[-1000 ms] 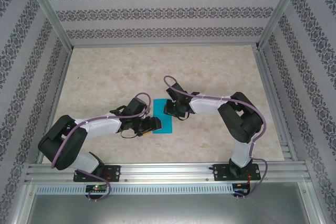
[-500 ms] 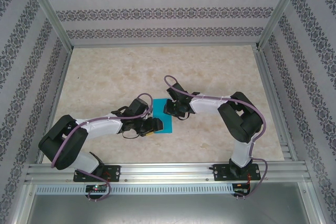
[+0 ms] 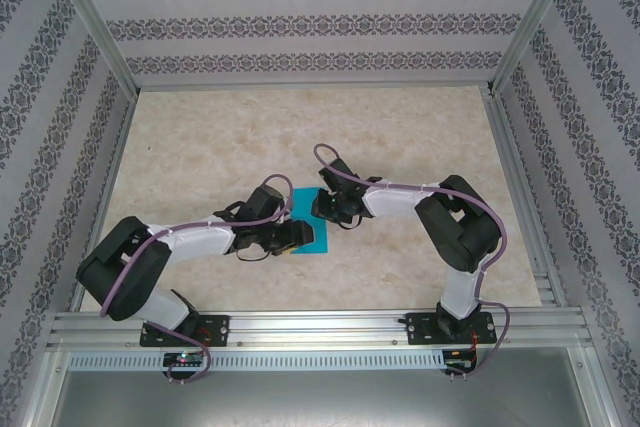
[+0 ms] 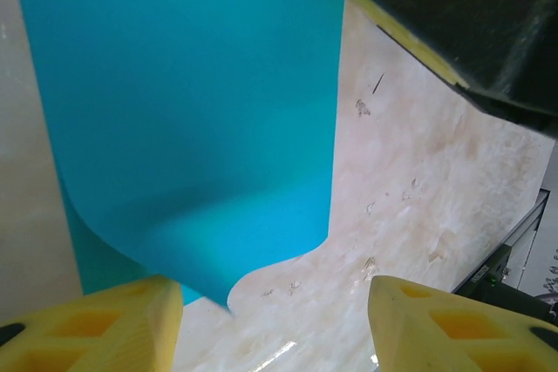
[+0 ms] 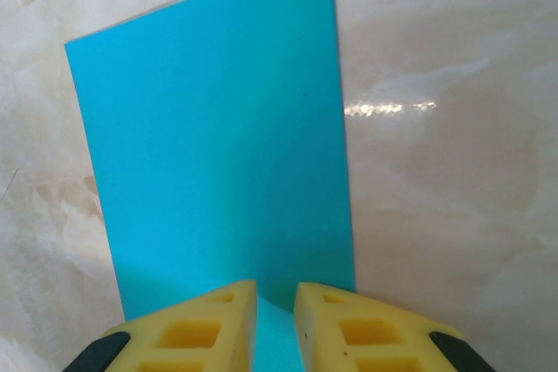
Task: Fold a paper plane with a square sheet of paper (pick it up from the middle)
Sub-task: Fold the triangle a second time at the center of the table.
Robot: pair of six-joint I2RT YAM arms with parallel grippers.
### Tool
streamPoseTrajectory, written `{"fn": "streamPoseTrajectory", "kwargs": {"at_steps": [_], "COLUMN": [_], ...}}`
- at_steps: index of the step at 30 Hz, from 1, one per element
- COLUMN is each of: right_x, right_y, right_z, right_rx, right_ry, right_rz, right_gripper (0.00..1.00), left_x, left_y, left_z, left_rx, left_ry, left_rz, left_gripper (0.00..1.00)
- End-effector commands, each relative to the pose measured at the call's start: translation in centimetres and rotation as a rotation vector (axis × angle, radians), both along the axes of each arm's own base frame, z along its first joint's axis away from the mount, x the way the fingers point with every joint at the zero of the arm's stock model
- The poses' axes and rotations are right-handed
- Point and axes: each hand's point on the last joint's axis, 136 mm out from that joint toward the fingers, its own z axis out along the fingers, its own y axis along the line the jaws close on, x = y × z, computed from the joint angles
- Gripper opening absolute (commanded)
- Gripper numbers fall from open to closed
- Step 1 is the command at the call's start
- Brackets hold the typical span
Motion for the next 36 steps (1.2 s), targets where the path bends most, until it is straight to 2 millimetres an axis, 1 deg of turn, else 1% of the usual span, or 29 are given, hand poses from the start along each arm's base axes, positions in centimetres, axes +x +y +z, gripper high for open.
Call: {"fn": "streamPoseTrajectory", "kwargs": {"at_steps": [1, 6, 9, 12, 17, 20, 22, 29, 32, 36], "right_x": [-2.7, -2.6, -2.2, -1.7, -1.4, -2.0, -2.5, -4.6, -5.2, -5.4], "right_y": [-2.4, -2.3, -2.0, -0.9, 0.4, 0.7, 0.7, 0.7, 1.0, 1.3], "right_z": [-3.7, -2.8, -1.4, 0.8, 4.8, 6.0, 6.1, 4.9, 4.6, 4.1], "right_rx": [-0.091, -0.057, -0.022, 0.042, 0.133, 0.169, 0.186, 0.205, 0.227, 0.236], "right_ry": [0.117, 0.107, 0.073, 0.018, -0.081, -0.103, -0.098, -0.055, -0.04, -0.02], "right_rz": [-0.003, 0.009, 0.034, 0.106, 0.213, 0.246, 0.261, 0.316, 0.336, 0.351], "right_gripper": [0.22, 0.22, 0.21, 0.21, 0.21, 0.22, 0.22, 0.24, 0.24, 0.25], "left_x": [1.7, 2.4, 2.5, 2.4, 1.9, 1.8, 1.8, 1.8, 1.8, 1.8], "left_y": [-2.0, -2.6, -2.2, -1.6, -0.7, -0.4, -0.4, -0.4, -0.3, -0.3], "left_z": [2.0, 2.5, 1.9, 1.2, 0.1, -0.3, -0.4, -0.7, -0.9, -0.9], "left_rx": [-0.057, -0.071, -0.039, 0.003, 0.041, 0.049, 0.048, 0.057, 0.061, 0.061], "left_ry": [-0.089, -0.111, -0.108, -0.103, -0.087, -0.081, -0.082, -0.077, -0.073, -0.076], "left_rz": [-0.023, -0.027, -0.023, -0.014, 0.001, 0.008, 0.009, 0.007, 0.008, 0.009], "left_gripper": [0.59, 0.58, 0.56, 0.48, 0.32, 0.24, 0.21, 0.12, 0.08, 0.06]}}
